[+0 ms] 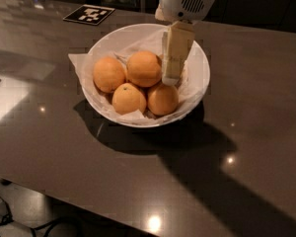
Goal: Pick orange from white bowl
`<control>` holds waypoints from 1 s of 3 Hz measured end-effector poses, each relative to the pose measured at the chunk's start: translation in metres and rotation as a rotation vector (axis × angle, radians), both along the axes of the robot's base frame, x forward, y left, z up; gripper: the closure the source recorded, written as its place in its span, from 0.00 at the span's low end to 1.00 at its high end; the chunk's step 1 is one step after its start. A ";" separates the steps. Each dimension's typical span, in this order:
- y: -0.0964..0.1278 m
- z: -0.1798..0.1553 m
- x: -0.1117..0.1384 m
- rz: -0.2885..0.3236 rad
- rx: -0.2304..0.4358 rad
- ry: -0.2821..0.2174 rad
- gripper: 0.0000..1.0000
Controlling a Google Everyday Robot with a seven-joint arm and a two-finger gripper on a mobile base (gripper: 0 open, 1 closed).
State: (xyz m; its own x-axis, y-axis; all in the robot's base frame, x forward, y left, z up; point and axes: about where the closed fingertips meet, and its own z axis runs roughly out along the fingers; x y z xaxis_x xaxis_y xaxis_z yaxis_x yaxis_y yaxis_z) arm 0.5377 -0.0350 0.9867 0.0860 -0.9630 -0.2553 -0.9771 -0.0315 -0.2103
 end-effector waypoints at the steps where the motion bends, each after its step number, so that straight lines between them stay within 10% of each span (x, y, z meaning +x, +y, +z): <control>1: -0.002 -0.005 0.009 -0.026 -0.012 0.019 0.05; 3: 0.002 -0.030 0.019 -0.034 -0.009 0.088 0.15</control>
Offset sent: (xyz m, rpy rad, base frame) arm 0.0134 -0.0129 -0.0346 -0.0463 0.1513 -0.0470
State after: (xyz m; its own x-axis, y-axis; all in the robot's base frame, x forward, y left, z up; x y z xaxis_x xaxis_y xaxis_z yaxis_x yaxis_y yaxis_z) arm 0.5571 -0.0326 0.9571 0.0306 -0.9672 -0.2521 -0.9924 0.0007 -0.1231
